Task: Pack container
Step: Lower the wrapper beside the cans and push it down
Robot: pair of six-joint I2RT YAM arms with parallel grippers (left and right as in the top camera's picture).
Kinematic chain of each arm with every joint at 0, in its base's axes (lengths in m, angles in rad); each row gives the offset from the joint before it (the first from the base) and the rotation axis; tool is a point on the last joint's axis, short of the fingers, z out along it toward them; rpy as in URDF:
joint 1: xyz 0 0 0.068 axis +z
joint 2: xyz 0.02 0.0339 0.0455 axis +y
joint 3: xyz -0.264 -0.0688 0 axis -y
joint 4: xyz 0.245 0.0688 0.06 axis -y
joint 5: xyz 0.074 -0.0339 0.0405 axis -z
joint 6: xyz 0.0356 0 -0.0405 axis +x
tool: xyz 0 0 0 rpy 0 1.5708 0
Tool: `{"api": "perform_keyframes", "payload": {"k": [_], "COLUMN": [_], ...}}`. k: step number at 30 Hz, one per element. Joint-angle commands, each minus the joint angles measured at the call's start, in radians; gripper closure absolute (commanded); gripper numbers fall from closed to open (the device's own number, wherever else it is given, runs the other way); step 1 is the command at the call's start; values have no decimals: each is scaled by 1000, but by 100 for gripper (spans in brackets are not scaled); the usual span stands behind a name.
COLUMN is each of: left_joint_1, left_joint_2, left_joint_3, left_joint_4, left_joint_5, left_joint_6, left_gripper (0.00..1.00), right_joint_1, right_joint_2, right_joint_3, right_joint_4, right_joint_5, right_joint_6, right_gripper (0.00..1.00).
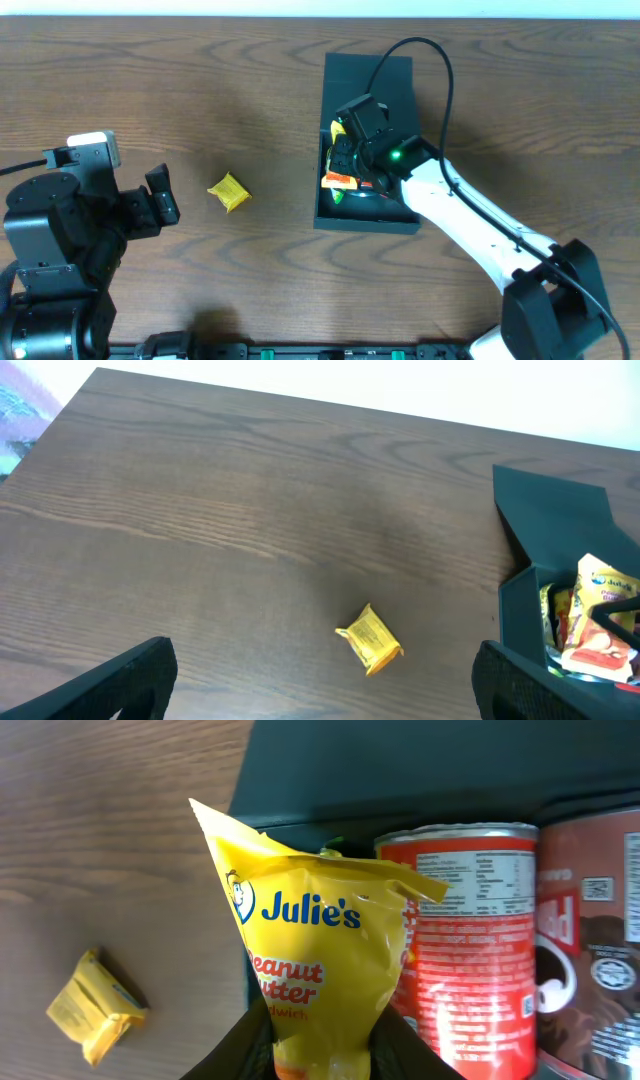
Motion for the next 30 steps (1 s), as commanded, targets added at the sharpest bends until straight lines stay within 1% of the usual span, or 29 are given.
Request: {"api": "perform_keyframes", "payload": {"k": [1,12,25,30], "left_joint_1": [3,3,3,3], "left_joint_2": [1,1,1,1], "left_joint_3": [-6,-6,-6,-6], "left_joint_4": [7,14,32,39], "left_joint_5": [-11,-11,-13,-12], "left_joint_6": [-6,-6,-6,-6], "left_gripper": [5,5,5,5], "right_joint_1": [6,7,6,7], "right_joint_2": [14,23,124,161], "right_joint_3": [16,16,16,16], "right_joint_4": [-12,-8,63,98], "right_joint_5": [34,39,32,-3], "right_joint_6": [14,15,15,16], "right_gripper": [74,74,73,73]}}
